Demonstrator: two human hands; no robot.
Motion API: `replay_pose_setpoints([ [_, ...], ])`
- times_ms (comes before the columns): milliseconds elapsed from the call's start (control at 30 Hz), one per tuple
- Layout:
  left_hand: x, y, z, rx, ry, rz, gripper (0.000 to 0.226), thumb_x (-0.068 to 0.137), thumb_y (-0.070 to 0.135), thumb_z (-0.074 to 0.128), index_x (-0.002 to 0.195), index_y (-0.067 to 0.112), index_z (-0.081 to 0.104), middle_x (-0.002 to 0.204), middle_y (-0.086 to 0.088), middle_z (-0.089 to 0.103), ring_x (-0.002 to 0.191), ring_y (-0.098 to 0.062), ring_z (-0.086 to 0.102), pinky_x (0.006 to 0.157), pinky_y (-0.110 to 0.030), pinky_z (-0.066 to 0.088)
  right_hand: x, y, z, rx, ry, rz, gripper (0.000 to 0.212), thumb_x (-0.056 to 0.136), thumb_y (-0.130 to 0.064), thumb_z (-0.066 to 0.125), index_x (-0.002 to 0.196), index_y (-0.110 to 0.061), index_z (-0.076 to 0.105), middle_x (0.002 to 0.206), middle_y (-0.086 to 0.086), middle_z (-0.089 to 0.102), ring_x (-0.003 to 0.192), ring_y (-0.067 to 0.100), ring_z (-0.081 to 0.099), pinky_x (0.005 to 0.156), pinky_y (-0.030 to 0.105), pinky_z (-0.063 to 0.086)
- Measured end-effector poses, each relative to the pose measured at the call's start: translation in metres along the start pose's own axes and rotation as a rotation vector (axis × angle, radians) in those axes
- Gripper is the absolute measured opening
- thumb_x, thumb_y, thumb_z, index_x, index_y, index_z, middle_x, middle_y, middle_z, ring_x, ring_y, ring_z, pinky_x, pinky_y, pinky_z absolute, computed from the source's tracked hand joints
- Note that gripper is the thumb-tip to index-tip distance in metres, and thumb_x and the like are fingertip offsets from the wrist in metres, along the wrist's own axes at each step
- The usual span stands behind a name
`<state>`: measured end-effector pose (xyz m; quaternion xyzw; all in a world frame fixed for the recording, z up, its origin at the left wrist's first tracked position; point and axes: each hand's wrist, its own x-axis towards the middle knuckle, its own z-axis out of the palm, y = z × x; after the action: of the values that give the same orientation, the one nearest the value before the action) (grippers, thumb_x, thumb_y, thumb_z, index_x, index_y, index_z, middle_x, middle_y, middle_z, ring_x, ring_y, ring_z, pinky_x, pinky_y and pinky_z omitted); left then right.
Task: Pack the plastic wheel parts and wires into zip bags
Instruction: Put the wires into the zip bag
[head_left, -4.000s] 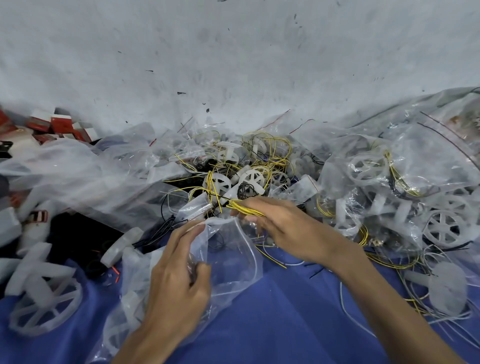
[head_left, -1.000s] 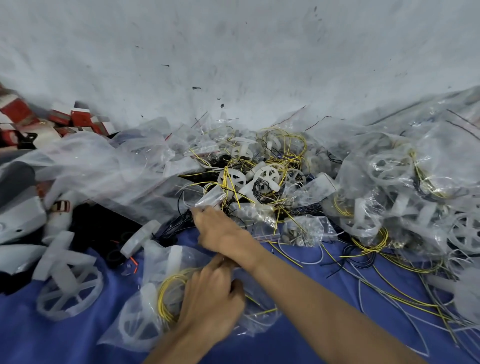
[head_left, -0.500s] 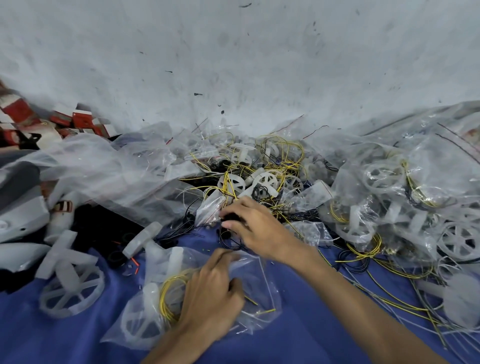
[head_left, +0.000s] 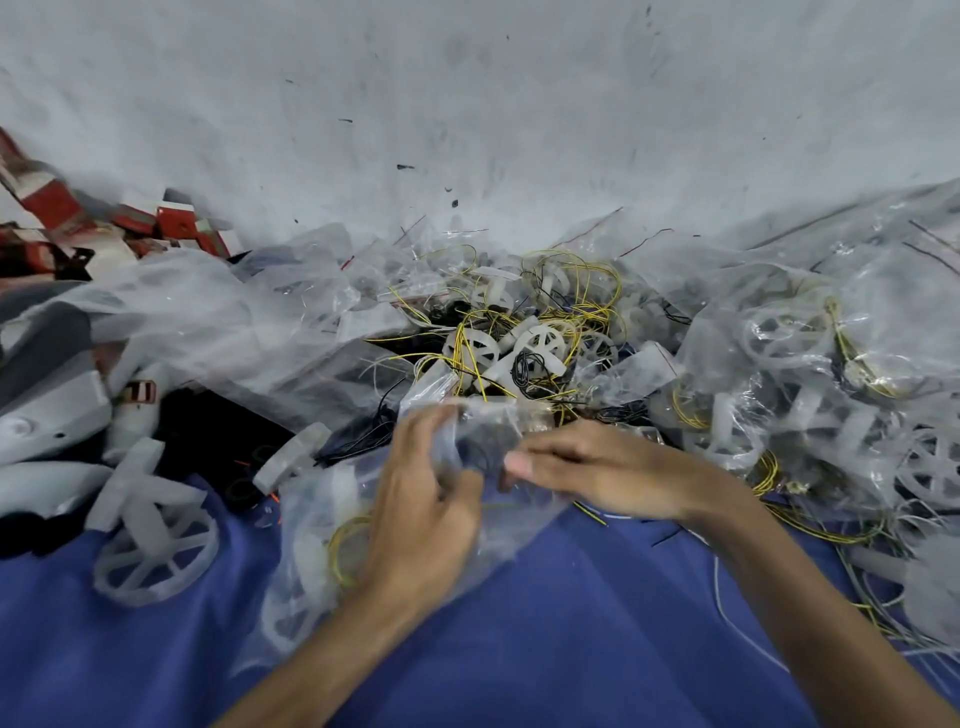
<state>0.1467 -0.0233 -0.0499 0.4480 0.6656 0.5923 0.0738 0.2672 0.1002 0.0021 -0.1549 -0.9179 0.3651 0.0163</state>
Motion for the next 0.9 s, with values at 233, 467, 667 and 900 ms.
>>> replay_pose_setpoints([
  [233, 0.052, 0.050, -0.025, -0.331, -0.169, 0.024, 0.030, 0.069, 0.018, 0.054, 0.093, 0.017, 0.071, 0.103, -0.006, 0.067, 0.056, -0.023, 0.067, 0.052, -0.021, 0.048, -0.004, -0.001, -0.005, -0.257, 0.322, -0.239, 0.027, 0.081, -0.037, 0.059, 0.080, -0.011, 0.065, 0.071, 0.000, 0.058, 0.063, 0.006, 0.048, 0.059, 0.017, 0.037],
  [467, 0.079, 0.007, -0.023, -0.313, -0.558, -0.256, 0.071, 0.070, 0.049, 0.070, 0.131, 0.022, 0.044, 0.132, -0.001, 0.053, 0.116, -0.020, 0.055, 0.104, -0.042, 0.041, -0.005, -0.001, -0.018, 0.027, 0.690, -0.128, 0.039, 0.082, -0.030, 0.054, 0.051, -0.015, 0.035, 0.047, -0.009, 0.033, 0.046, 0.003, 0.030, 0.050, 0.018, 0.027],
  [667, 0.046, 0.002, 0.012, -0.014, -0.823, 0.036, 0.139, 0.041, 0.076, 0.075, 0.150, 0.034, 0.001, 0.150, 0.024, 0.025, 0.137, 0.003, 0.027, 0.114, -0.030, 0.027, -0.015, -0.020, -0.024, -0.342, 1.152, 0.001, 0.054, 0.083, -0.031, 0.054, 0.045, -0.010, 0.023, 0.037, 0.002, 0.018, 0.043, 0.019, 0.024, 0.044, 0.025, 0.023],
  [900, 0.038, 0.009, 0.028, -0.038, -0.711, 0.020, 0.038, 0.058, 0.020, 0.063, 0.093, 0.032, 0.057, 0.076, 0.013, 0.059, 0.069, -0.007, 0.055, 0.060, -0.022, 0.045, -0.029, -0.024, -0.042, -0.297, 1.008, -0.022, 0.035, 0.076, -0.036, 0.070, 0.059, -0.020, 0.044, 0.045, -0.006, 0.033, 0.046, 0.006, 0.035, 0.046, 0.014, 0.029],
])
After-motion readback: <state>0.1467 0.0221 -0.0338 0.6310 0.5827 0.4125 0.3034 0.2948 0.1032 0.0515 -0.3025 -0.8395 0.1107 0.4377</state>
